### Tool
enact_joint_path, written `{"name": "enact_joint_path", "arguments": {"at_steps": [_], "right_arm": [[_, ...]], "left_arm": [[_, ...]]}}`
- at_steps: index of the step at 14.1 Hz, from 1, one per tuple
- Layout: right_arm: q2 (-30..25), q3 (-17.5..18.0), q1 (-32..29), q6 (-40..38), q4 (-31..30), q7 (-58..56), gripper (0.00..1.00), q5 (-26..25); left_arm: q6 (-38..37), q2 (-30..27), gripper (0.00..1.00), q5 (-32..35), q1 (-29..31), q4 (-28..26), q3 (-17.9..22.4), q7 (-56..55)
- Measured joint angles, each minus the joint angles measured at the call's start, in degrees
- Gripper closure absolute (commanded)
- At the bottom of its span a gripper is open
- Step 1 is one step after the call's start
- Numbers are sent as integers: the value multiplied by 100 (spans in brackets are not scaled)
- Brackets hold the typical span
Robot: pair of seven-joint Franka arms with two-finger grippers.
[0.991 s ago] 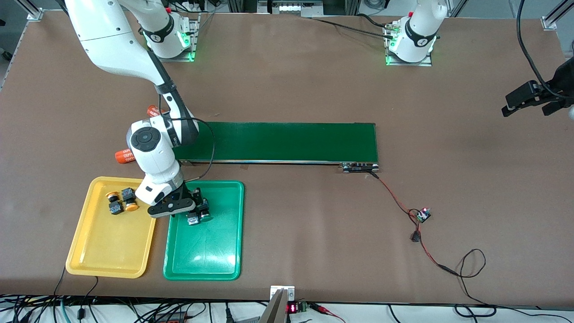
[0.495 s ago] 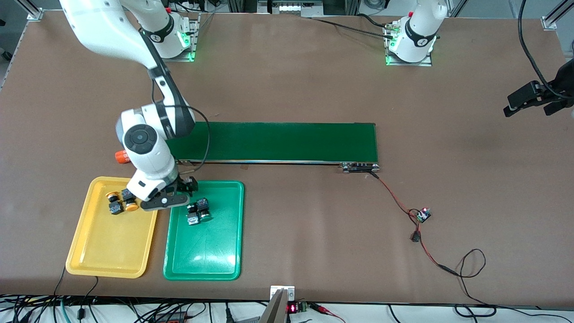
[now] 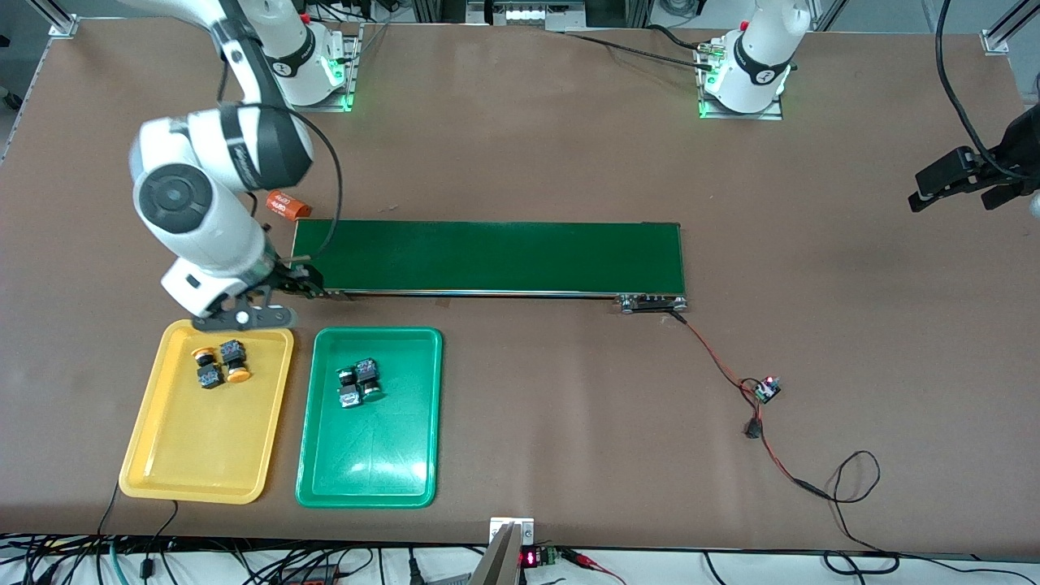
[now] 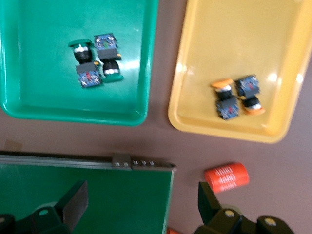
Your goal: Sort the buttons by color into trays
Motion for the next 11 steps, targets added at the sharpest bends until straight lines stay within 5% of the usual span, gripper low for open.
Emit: {"name": "enact_joint_path", "arguments": {"at_steps": [11], "right_arm": [[-1597,-18,-1311,-1437,37,-824,0,238]], "left_arm": [[320,-67,0,2,-2,-511,-104,0]]}}
